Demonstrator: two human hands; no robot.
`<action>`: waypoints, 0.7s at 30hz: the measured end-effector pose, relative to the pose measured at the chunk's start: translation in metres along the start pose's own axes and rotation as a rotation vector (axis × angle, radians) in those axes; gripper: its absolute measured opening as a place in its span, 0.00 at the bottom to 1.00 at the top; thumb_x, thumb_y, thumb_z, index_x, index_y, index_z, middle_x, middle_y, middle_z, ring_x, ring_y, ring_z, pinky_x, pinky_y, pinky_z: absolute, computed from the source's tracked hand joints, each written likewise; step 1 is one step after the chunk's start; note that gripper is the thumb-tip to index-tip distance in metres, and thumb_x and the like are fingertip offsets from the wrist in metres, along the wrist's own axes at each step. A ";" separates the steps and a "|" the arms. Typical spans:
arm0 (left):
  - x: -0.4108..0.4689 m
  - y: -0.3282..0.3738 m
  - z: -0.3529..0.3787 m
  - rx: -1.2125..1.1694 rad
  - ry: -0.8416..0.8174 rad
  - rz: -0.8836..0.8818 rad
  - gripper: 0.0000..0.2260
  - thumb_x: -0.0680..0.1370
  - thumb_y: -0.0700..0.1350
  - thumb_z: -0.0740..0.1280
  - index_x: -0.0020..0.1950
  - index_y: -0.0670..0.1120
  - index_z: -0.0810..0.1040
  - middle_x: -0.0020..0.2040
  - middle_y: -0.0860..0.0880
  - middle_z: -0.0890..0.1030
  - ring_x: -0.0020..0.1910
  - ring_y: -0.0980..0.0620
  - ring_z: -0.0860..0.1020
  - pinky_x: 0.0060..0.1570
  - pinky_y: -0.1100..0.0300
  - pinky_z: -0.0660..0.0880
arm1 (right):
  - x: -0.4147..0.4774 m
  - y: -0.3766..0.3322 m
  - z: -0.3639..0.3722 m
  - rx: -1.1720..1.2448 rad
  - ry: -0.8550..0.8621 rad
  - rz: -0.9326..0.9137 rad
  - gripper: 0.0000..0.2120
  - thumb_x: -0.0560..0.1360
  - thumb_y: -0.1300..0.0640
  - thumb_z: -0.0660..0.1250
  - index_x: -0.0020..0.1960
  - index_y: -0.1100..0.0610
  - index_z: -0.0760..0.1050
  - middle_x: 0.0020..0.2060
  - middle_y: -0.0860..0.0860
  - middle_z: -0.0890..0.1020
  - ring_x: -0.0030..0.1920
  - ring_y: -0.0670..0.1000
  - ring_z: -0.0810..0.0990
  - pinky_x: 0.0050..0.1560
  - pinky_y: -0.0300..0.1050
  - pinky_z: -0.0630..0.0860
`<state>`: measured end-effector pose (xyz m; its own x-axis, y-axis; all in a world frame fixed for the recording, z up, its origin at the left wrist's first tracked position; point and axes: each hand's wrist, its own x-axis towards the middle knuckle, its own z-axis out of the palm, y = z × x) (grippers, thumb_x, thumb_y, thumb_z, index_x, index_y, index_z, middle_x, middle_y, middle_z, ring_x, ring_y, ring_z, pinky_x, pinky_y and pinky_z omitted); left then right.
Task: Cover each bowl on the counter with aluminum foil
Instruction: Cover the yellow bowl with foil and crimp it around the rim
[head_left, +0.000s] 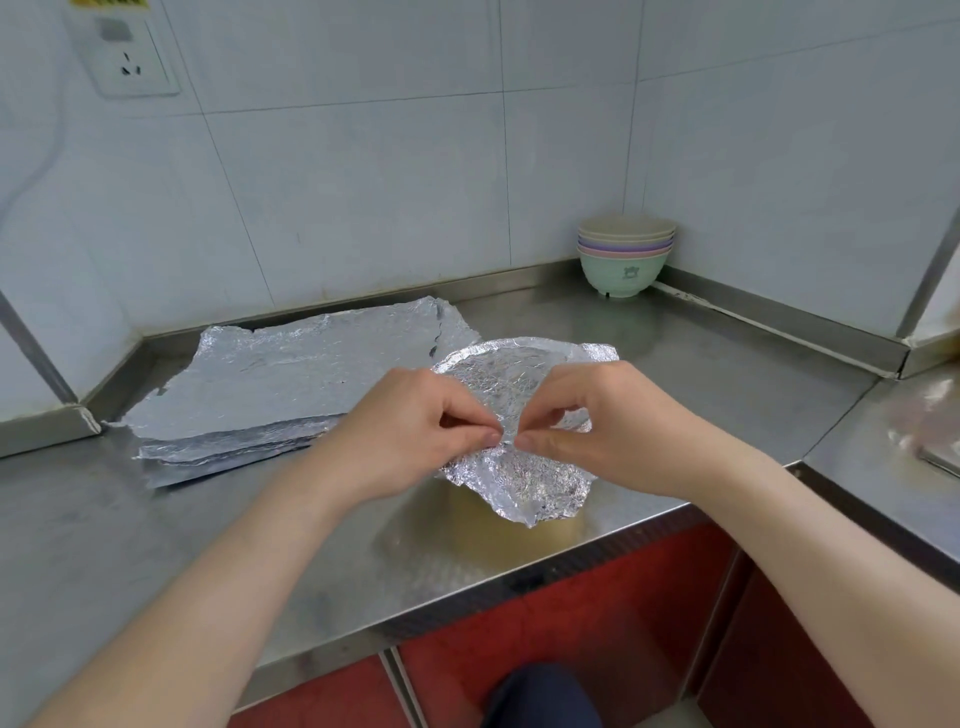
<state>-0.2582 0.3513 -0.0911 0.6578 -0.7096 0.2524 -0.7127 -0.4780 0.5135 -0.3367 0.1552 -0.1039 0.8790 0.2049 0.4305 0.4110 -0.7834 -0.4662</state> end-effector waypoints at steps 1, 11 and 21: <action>-0.001 -0.001 0.001 -0.021 0.014 0.021 0.04 0.72 0.45 0.75 0.45 0.53 0.86 0.38 0.58 0.83 0.38 0.61 0.79 0.40 0.65 0.73 | 0.000 0.000 0.003 -0.011 -0.012 -0.002 0.04 0.72 0.52 0.74 0.44 0.53 0.84 0.39 0.46 0.81 0.42 0.45 0.78 0.48 0.45 0.75; -0.004 -0.013 0.012 0.012 0.108 0.178 0.05 0.70 0.44 0.77 0.45 0.49 0.87 0.40 0.56 0.83 0.41 0.59 0.78 0.42 0.67 0.72 | 0.001 0.010 0.012 -0.258 -0.003 -0.076 0.01 0.74 0.59 0.72 0.45 0.55 0.80 0.40 0.46 0.75 0.43 0.47 0.71 0.44 0.48 0.72; -0.002 -0.003 0.034 0.373 0.164 0.318 0.06 0.75 0.47 0.67 0.47 0.46 0.80 0.42 0.51 0.79 0.44 0.50 0.76 0.45 0.57 0.72 | -0.001 0.015 0.001 -0.215 -0.030 -0.069 0.05 0.75 0.55 0.70 0.49 0.53 0.77 0.42 0.44 0.75 0.45 0.45 0.74 0.48 0.46 0.74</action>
<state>-0.2657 0.3368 -0.1206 0.4031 -0.7734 0.4892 -0.9022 -0.4255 0.0707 -0.3313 0.1436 -0.1122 0.8585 0.2772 0.4314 0.4123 -0.8734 -0.2594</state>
